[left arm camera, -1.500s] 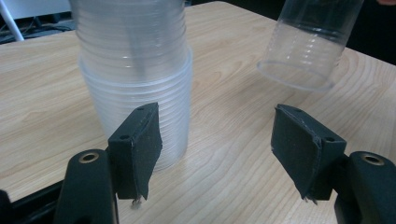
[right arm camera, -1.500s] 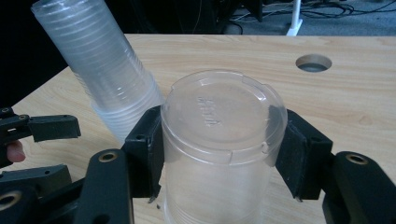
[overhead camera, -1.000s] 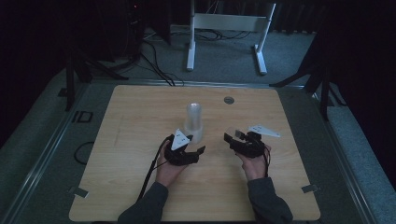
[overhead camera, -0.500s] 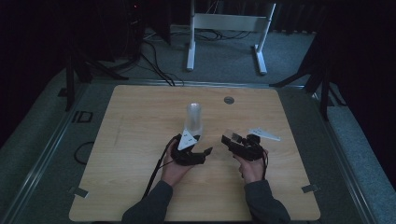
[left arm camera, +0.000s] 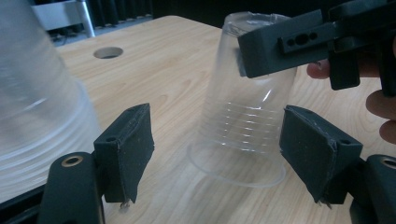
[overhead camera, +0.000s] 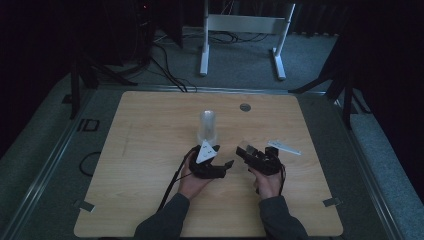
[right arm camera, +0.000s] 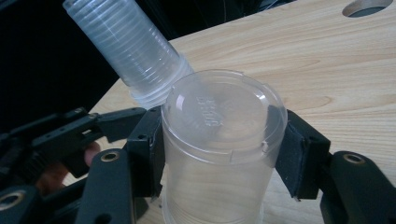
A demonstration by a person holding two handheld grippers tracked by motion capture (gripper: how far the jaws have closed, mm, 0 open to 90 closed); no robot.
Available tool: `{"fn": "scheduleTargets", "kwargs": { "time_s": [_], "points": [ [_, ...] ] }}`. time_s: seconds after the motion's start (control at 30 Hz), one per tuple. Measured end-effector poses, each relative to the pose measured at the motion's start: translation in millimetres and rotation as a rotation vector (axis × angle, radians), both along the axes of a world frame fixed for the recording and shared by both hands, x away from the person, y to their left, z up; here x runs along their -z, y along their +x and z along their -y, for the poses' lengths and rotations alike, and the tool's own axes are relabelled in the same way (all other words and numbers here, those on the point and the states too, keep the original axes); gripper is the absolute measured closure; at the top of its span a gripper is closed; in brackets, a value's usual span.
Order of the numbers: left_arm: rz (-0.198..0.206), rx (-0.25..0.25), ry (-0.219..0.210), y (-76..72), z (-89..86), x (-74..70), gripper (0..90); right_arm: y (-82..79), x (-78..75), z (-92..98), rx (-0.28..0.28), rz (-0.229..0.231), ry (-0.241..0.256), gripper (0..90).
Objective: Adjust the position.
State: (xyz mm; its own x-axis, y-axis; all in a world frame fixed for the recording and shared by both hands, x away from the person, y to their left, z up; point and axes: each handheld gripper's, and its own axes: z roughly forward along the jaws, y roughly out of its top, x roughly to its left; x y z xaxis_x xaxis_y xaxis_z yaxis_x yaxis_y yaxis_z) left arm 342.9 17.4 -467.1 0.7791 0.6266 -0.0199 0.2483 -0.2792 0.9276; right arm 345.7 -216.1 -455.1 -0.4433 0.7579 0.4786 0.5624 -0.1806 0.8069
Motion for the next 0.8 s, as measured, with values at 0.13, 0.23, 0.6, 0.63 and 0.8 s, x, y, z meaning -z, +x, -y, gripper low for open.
{"fn": "scheduleTargets", "kwargs": {
  "time_s": [0.13, 0.23, 0.6, 0.63, 0.8],
  "points": [
    [0.006, 0.014, 0.007, -0.6, 6.1, 1.7, 25.9, -0.6, 1.1, 0.8, -0.002, -0.009, 0.029, 41.4],
    [0.007, 0.019, 0.006, 0.4, 8.5, 2.2, 25.8, -0.1, 4.6, 3.5, -0.005, -0.041, 0.100, 41.5],
    [0.004, 0.036, -0.001, 2.2, 14.9, 4.4, 24.7, 0.6, 11.6, 9.6, 0.009, -0.081, 0.195, 41.7],
    [0.006, 0.038, 0.002, 2.0, 15.8, 4.3, 24.7, 0.5, 11.4, 9.6, 0.009, -0.082, 0.197, 41.7],
    [0.011, 0.045, -0.004, 1.6, 18.4, 3.5, 24.1, 0.2, 10.4, 10.3, 0.013, -0.079, 0.204, 41.7]
  ]
}}
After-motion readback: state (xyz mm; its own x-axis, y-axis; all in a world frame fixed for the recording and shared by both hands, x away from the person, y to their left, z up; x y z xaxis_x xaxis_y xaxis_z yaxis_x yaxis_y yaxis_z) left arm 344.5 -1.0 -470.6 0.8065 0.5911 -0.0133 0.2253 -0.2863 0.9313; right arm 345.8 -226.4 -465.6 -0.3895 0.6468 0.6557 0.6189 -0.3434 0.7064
